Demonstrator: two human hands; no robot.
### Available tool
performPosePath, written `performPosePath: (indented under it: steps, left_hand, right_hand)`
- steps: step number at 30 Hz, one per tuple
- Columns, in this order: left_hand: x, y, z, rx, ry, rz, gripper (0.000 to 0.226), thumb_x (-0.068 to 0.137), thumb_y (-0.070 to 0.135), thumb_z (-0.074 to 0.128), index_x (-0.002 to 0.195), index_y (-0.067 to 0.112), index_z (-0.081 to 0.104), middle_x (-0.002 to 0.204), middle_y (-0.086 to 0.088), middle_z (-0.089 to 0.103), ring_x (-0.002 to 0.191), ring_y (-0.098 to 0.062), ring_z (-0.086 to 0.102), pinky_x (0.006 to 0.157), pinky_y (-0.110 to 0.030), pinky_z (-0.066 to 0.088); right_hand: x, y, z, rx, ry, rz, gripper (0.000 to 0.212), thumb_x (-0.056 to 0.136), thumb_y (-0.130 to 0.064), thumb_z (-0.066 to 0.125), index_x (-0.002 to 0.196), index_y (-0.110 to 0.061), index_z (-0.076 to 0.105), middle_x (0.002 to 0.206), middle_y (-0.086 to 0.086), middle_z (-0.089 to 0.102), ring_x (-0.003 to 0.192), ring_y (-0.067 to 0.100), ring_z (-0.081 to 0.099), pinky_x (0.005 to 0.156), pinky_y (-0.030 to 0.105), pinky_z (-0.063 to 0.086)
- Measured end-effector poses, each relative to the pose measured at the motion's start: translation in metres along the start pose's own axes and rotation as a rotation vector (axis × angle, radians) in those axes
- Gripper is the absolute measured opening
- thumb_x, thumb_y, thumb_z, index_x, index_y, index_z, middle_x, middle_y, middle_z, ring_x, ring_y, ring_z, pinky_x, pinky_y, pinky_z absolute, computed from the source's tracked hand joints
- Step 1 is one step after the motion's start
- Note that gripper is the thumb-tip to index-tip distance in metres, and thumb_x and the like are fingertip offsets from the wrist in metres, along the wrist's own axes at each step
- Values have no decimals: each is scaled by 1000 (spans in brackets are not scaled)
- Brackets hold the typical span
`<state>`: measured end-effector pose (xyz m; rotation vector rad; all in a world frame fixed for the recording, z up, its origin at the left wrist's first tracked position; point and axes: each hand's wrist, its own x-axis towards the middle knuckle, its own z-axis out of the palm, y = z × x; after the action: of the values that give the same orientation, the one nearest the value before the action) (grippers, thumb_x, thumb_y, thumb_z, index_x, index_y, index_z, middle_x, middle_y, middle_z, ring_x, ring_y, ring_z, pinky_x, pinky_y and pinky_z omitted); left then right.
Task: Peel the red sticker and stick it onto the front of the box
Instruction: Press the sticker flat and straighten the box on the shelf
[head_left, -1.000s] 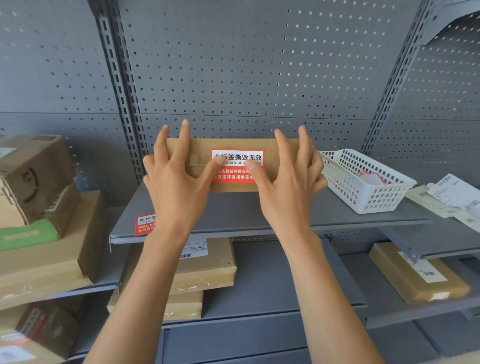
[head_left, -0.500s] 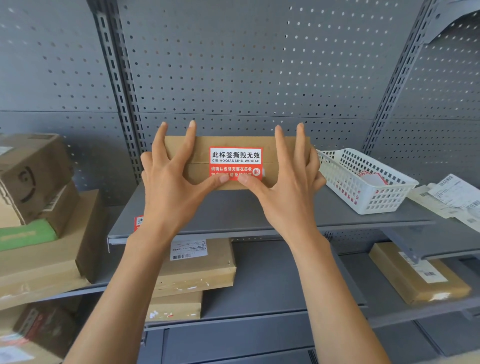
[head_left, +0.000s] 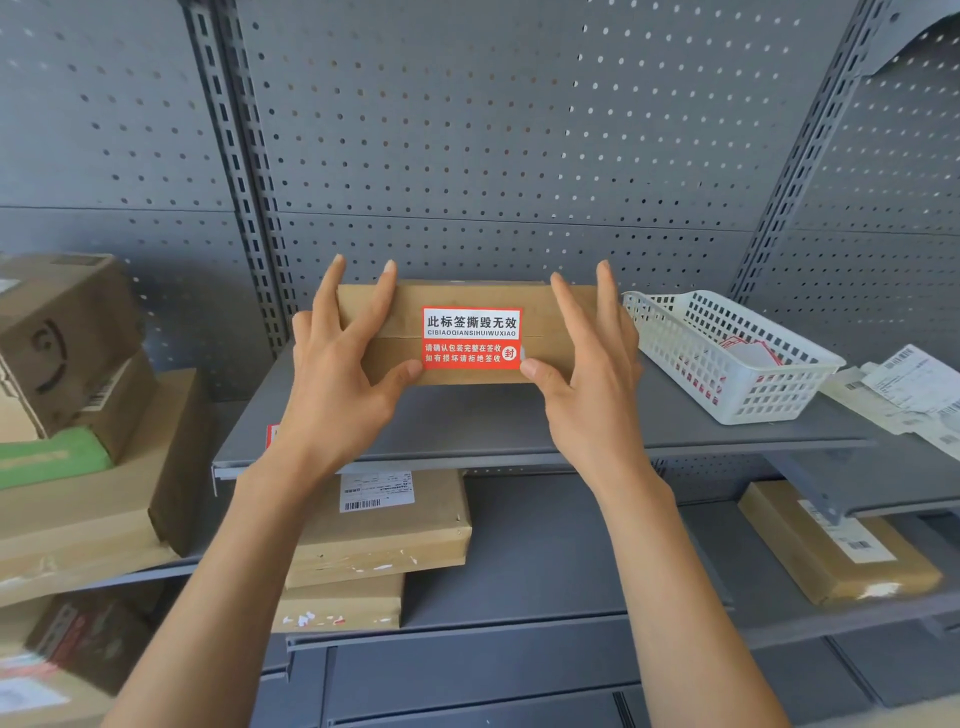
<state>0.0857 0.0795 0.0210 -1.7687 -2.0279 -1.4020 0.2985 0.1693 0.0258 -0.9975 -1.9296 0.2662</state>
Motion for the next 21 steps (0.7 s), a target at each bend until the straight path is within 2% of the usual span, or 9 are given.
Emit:
performPosePath:
  steps: [2, 3, 5, 7, 14, 21]
  left_hand:
    - [-3, -3, 3, 2, -22, 12, 91, 88, 23, 76, 158, 49, 23, 173, -3, 4, 141, -27, 22, 114, -63, 33]
    - [-5, -4, 4, 0, -32, 13, 93, 86, 26, 78, 158, 50, 24, 173, -2, 4, 142, -26, 22, 115, -60, 32]
    - [-9, -4, 7, 9, -44, -9, 94, 82, 30, 84, 156, 48, 29, 173, -1, 5, 146, -26, 22, 116, -44, 20]
    - [-12, -2, 11, 20, -56, -40, 94, 78, 33, 87, 154, 47, 33, 173, -1, 5, 149, -24, 20, 112, -36, 14]
    - [-21, -2, 21, 11, -111, -90, 90, 75, 37, 87, 150, 46, 37, 172, 2, 1, 154, -23, 13, 120, -49, 14]
    - [-32, -9, 29, 43, -114, -103, 80, 80, 38, 83, 147, 44, 40, 171, -2, 7, 150, -29, 20, 119, -55, 19]
  right_hand:
    - [-3, 5, 2, -15, 0, -2, 82, 88, -7, 76, 156, -30, 37, 172, -1, 2, 154, 17, 11, 109, 36, 14]
    - [-5, 8, 3, -27, -1, -6, 82, 88, -5, 76, 156, -29, 37, 172, 1, 3, 154, 19, 11, 109, 36, 15]
    - [-8, 14, 5, -44, -5, -15, 81, 88, -2, 74, 156, -27, 38, 172, 3, 4, 155, 23, 12, 110, 35, 17]
    - [-12, 19, 8, -42, -11, -24, 76, 92, -2, 70, 156, -25, 37, 172, 4, 5, 155, 25, 12, 114, 32, 14]
    - [-23, 27, 16, -8, -92, -31, 65, 101, -2, 56, 158, -22, 33, 172, 3, 1, 157, 23, 2, 120, 29, 10]
    - [-37, 33, 19, 0, -142, -10, 63, 102, -4, 54, 157, -23, 32, 172, 1, -3, 157, 25, -2, 119, 29, 9]
